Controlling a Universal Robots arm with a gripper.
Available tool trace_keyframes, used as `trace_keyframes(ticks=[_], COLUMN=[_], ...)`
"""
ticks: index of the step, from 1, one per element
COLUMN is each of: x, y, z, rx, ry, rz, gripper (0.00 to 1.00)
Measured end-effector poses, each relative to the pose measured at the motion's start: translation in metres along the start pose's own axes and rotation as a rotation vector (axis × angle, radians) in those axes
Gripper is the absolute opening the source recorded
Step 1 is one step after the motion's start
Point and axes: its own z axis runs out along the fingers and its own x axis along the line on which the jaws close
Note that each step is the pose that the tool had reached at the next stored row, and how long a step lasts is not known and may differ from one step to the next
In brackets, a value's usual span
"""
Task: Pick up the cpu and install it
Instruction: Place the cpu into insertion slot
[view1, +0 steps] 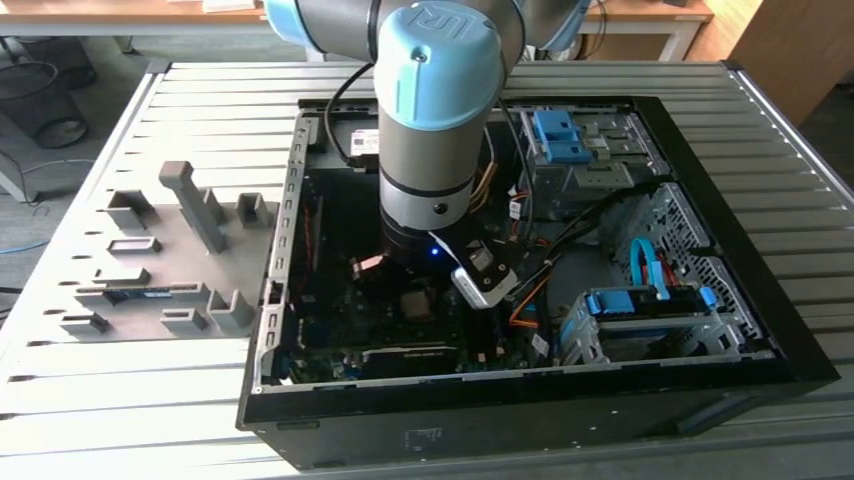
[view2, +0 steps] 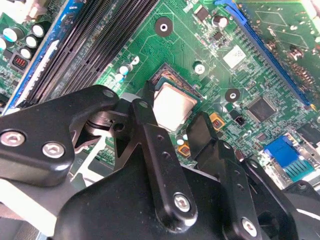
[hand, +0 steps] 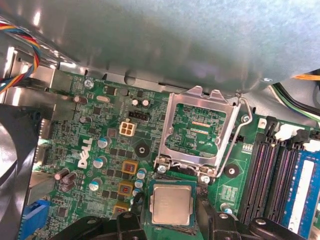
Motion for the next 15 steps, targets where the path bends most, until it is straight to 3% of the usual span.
trace_keyframes(ticks=[15], x=[-0.0003], y=[0.0000], z=[0.0023], rx=[0.0006], ry=[0.0002], rz=[0.000], gripper=[0.53])
